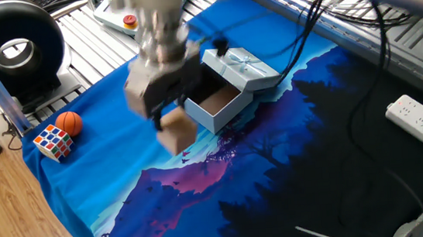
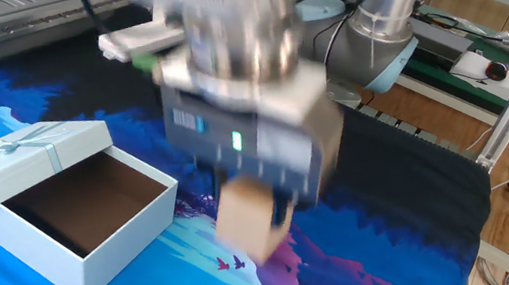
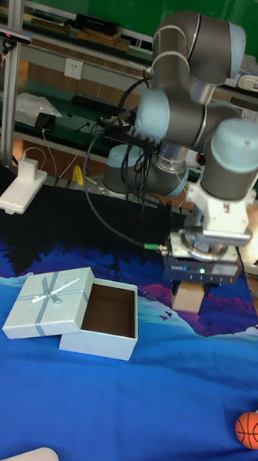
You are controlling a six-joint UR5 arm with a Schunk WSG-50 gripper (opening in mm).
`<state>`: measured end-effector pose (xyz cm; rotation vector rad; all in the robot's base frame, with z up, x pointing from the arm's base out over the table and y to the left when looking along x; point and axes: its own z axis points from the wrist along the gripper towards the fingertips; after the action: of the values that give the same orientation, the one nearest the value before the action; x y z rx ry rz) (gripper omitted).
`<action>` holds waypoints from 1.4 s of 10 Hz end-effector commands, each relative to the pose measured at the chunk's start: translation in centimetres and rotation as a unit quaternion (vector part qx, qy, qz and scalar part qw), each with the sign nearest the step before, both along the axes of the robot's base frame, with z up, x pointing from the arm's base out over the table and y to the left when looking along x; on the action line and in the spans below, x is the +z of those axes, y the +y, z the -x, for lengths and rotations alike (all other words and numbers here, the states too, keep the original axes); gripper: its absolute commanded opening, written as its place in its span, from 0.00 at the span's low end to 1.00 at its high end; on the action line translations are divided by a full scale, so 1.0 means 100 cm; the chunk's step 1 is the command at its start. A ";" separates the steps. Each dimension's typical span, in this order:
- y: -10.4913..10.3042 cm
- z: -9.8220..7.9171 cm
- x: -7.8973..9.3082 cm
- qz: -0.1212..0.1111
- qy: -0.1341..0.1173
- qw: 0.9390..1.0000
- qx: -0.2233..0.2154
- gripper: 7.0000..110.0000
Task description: Take everything out of the gift box
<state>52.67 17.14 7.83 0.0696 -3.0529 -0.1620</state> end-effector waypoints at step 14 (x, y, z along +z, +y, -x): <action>-0.014 0.008 0.015 0.007 0.034 0.997 0.062 1.00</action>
<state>53.30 15.49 5.71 0.2892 -2.9971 -0.1138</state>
